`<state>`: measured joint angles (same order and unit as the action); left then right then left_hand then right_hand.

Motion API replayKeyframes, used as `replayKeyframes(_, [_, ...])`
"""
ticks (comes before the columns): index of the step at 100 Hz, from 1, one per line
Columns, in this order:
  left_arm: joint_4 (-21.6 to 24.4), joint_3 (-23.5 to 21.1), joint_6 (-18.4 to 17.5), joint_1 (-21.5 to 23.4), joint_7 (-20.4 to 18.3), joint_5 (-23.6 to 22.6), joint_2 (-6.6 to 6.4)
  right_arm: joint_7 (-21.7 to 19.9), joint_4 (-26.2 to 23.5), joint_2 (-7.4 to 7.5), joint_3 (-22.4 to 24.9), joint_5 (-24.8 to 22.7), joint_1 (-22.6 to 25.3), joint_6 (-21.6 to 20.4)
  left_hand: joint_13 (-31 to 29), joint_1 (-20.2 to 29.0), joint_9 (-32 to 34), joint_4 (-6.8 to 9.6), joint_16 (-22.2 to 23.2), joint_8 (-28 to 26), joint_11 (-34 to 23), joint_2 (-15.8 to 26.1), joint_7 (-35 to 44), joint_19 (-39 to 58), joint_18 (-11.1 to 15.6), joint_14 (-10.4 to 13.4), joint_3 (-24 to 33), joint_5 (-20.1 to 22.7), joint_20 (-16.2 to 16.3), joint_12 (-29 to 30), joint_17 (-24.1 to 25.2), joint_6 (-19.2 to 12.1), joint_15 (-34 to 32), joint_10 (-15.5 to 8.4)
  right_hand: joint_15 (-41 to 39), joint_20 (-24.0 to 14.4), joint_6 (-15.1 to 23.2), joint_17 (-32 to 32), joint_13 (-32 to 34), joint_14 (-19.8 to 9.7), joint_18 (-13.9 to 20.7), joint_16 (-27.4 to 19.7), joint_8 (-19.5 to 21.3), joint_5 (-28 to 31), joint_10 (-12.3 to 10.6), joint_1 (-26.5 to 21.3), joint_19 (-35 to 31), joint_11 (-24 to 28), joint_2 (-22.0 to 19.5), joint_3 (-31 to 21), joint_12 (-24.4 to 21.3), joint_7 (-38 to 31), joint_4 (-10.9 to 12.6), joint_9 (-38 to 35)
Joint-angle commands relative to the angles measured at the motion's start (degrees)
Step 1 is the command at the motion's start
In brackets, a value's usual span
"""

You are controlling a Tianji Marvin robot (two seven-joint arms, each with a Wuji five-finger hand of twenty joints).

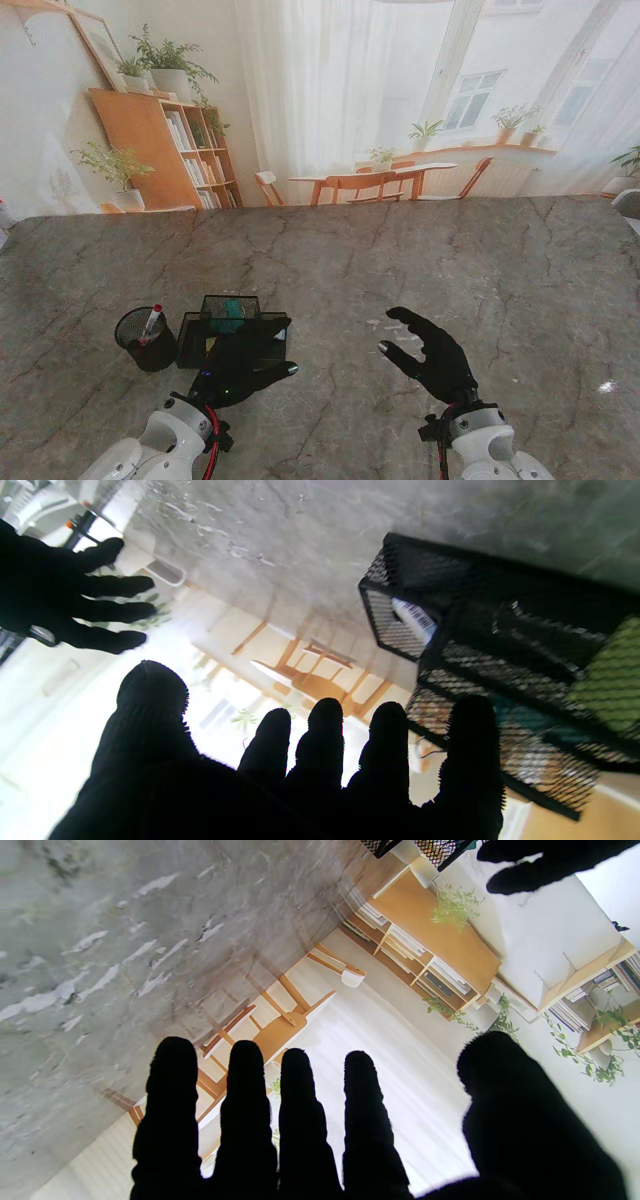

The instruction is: Organize desk stationery

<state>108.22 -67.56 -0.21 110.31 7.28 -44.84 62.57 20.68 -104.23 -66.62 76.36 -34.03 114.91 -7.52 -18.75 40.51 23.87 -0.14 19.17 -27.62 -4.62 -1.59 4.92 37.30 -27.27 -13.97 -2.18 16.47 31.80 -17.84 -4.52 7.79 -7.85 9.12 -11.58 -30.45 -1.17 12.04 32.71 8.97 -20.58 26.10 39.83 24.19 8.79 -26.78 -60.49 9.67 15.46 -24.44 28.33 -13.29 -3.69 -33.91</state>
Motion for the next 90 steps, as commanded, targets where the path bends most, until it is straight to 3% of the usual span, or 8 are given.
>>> replayKeyframes(1, [-0.91, -0.11, 1.04, 0.66, -0.98, 0.81, 0.3, -0.08, -0.05, -0.16, 0.39, 0.31, 1.25, -0.43, -0.84, 1.38, 0.88, -2.72, 0.72, -0.44, 0.07, 2.23, 0.44, 0.94, 0.71, 1.11, -0.15, 1.65, 1.65, -1.13, 0.16, -0.22, -0.51, -0.62, -0.43, -1.5, 1.5, 0.61, 0.9, -1.4, -1.29, 0.85, -0.95, -0.14, -1.31, 1.37, -1.4, -1.06, 0.08, -0.53, -0.44, 0.15, 1.11, -0.88])
replayKeyframes(25, [-2.05, -1.46, 2.79, 0.87, -1.24, 4.56, 0.8, 0.56, 0.85, -0.51, 0.64, 2.3, 2.45, -0.55, -1.9, 2.08, 1.83, -2.72, 1.26, -0.75, -0.01, 1.97, 0.84, 1.62, 0.92, 0.99, -0.17, 3.12, 2.08, -1.42, -0.36, 0.21, -0.78, -0.52, -1.69, -3.25, 1.36, 2.37, 2.6, -1.0, -2.55, 1.7, -1.05, 0.95, -0.98, 1.27, -3.19, -0.61, 0.63, -0.82, -0.16, -0.3, 1.09, -2.52])
replayKeyframes(41, [-2.57, -1.79, 4.1, 1.11, -0.45, 7.19, 1.28, 0.6, 2.31, -0.72, -0.34, 3.98, 1.26, -1.43, -2.4, 2.67, 2.46, -2.7, 1.8, -0.96, -0.19, 1.45, 1.1, 2.55, 1.05, 0.73, -0.15, 3.92, 2.65, -1.69, -0.55, 0.57, -1.16, -0.01, -0.94, -1.89, 1.2, 0.11, 1.43, -1.46, -1.86, 1.36, -1.12, 0.89, -1.3, 0.98, 0.33, -0.78, 0.5, -0.81, -0.04, -0.44, 1.06, -2.26])
replayKeyframes(90, [-2.03, -3.01, 3.8, 2.66, 0.7, 5.96, 1.36, 1.12, 0.57, -0.92, -0.58, 4.14, -0.37, -1.31, -2.93, 2.78, 2.99, -2.7, 2.79, -1.35, -0.29, 1.51, 1.29, 3.93, 1.32, 0.82, -0.18, 4.52, 3.48, -2.19, -0.9, 0.75, -1.48, -0.02, 0.06, -0.96, 0.88, -0.53, 1.1, -1.31, -1.74, 0.81, -1.25, 0.7, -1.11, 0.51, 1.67, -0.9, 0.14, -0.51, -0.04, -0.41, 1.12, -2.07])
